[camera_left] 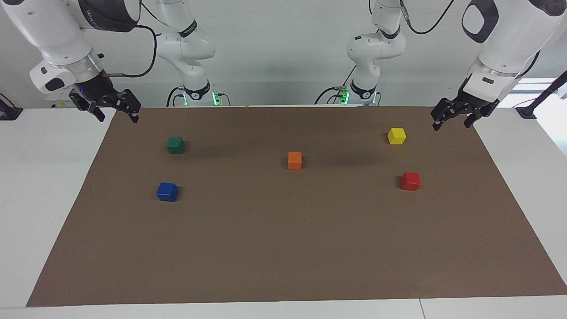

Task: Transfer red block to right arm and stack on blue block
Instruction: 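Reach the left gripper toward the red cube while the right gripper advances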

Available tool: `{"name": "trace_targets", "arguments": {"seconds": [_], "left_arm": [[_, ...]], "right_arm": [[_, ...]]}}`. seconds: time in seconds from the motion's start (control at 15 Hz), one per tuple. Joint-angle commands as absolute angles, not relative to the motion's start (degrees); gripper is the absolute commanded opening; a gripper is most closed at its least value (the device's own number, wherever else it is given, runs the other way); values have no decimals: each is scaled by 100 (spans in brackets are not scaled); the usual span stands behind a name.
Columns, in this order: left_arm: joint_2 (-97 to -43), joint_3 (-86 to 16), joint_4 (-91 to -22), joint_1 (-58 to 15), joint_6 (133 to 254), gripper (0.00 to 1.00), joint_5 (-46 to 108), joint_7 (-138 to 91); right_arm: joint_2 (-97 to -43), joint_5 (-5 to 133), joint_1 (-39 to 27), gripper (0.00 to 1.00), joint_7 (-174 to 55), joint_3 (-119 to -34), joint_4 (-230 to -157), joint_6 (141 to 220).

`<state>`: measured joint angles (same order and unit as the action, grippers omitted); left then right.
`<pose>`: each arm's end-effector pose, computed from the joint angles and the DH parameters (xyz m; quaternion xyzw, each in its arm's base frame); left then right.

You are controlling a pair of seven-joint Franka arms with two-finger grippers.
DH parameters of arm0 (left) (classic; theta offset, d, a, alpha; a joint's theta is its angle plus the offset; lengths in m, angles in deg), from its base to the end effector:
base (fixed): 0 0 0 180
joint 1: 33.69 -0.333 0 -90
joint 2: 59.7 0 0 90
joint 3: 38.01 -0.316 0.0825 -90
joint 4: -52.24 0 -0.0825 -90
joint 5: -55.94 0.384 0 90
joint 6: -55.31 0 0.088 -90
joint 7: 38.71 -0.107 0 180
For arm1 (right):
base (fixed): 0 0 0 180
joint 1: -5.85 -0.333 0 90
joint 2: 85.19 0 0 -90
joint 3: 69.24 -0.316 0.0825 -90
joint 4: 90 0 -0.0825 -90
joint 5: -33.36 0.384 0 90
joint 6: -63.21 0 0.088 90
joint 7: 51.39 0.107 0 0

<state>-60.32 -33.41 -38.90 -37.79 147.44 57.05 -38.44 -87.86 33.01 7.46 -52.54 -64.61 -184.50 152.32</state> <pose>0.5609 -0.0026 0.6124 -0.9999 0.0023 -0.0033 0.0092 0.5336 -0.0600 0.6116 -0.9987 0.0443 0.0238 0.0004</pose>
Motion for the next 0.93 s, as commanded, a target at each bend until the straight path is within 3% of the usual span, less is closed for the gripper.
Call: {"name": "trace_targets", "arguments": {"seconds": [0.0,0.86], "left_arm": [[-6058,-3406,-3829,-3694,14707,100,5770,-3792],[-5996,-3529,-4048,-3712,15171,100,5796,-3836]], "right_arm": [[-8915,3310,814,100,-5254,-6511,-18571,15198],[-8915,3310,823,100,-5271,-6520,-18562,15216]]}}
